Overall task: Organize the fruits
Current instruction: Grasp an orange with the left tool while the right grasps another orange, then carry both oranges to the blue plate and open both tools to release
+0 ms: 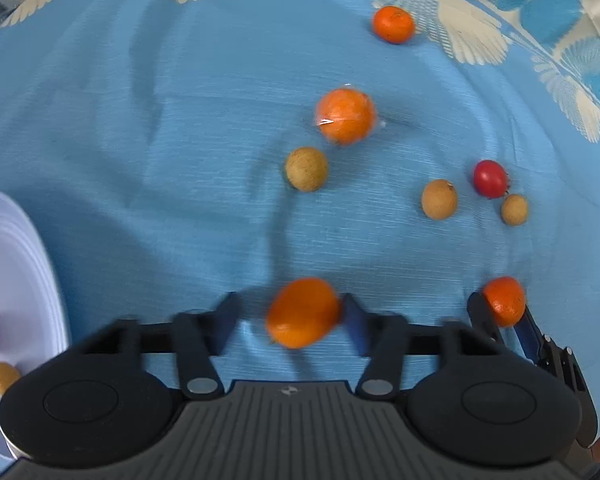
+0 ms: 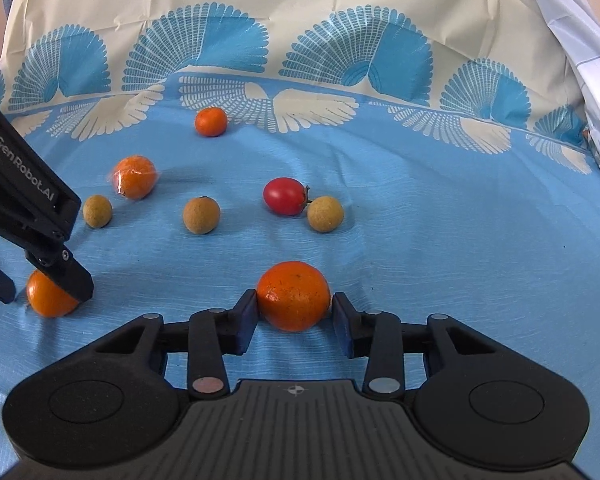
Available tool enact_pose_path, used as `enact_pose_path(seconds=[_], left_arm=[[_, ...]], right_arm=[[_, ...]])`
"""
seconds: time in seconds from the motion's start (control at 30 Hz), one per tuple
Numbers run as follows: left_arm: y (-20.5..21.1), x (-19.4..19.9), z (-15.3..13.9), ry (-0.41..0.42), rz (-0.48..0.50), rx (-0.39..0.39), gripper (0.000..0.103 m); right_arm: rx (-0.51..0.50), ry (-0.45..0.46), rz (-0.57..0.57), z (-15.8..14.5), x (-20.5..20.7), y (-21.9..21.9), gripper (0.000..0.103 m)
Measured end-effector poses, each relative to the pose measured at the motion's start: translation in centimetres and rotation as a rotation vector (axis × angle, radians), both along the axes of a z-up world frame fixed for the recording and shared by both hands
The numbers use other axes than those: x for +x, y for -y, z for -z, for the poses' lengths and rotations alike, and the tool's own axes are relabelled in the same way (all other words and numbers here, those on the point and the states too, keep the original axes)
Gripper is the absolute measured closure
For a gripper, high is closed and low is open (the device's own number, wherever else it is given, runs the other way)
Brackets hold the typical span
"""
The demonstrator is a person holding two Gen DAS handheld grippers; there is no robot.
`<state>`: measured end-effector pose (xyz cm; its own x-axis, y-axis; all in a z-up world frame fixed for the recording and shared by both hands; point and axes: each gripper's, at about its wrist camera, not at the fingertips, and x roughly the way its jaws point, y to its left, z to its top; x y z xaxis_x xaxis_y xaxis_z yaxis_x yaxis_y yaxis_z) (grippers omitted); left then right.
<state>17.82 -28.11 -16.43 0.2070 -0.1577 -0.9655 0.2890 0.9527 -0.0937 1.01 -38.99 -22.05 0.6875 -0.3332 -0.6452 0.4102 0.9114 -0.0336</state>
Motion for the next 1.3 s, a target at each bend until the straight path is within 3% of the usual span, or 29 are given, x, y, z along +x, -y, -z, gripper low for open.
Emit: enact_pose_path(seconds=[0.27, 0.37, 0.53, 0.73, 0.87, 1.0, 1.3], left_arm=[[-1.3, -4.6, -4.1, 0.060, 0.093, -0.003, 0.060], [-4.2, -7.8, -7.0, 0.107, 0.123, -0.018, 0.060], [-11.4, -13.8, -11.0, 0.165, 0.125, -0.018, 0.060], [-20.7, -19.3, -14.0, 0.255, 0.048, 0.028, 0.060], [-25.7, -22.8, -15.6, 0.331, -0.015, 0.026, 0.060], [-29.6, -25.1, -16.9, 0.357, -0.087, -0.023, 0.060], [-33.8, -28.1, -19.3, 0.414, -0.158, -0.133, 0.060]], right_arm=[[0.053, 0.051, 0.052, -1.5, -1.1, 1.0, 0.065], [0.029, 0.107, 0.055, -4.5, -3.3, 0.3, 0.065], [0.054, 0.184, -0.016, -10.5, -10.5, -4.0, 0.065], [0.178, 0.186, -0.174, -15.4, -17.1, -11.5, 0.065], [0.241, 0.219, -0.260, -18.6, -18.6, -16.0, 0.065], [0.288, 0.271, -0.337, -21.7, -19.4, -19.4, 0.065], [0.141, 0.261, -0.461, -24.0, -21.4, -25.3, 0.065]])
